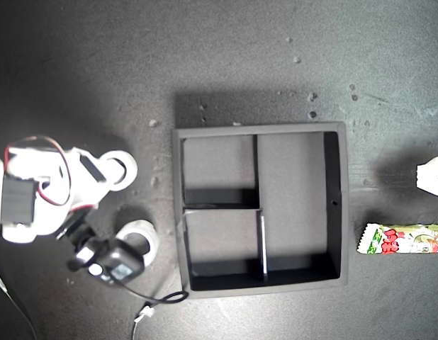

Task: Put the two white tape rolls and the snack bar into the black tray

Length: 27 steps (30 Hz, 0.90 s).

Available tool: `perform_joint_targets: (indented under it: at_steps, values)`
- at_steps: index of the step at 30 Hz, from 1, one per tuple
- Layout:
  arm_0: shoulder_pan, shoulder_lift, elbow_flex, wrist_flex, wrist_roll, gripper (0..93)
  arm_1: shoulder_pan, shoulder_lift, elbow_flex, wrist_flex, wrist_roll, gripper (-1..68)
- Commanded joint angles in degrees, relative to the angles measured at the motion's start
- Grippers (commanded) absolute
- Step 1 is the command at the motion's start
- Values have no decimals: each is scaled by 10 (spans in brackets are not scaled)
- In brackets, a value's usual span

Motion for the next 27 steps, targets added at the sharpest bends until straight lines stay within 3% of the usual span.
perform_joint_targets:
  at_steps: [1,10,17,20,27]
  values:
    - [-7,115,-7,10,-11,1,-10,4,-42,19,-2,0]
    - [-1,327,-70,25,3,1,-5,-4,-213,20,-48,82]
    - [52,115,-274,11,32,1,-19,-20,-275,10,-18,143]
    - [65,-4,-383,33,36,1,-40,-153,-382,8,-26,158]
    - [98,-158,-477,62,-4,1,-71,-487,-676,215,69,163]
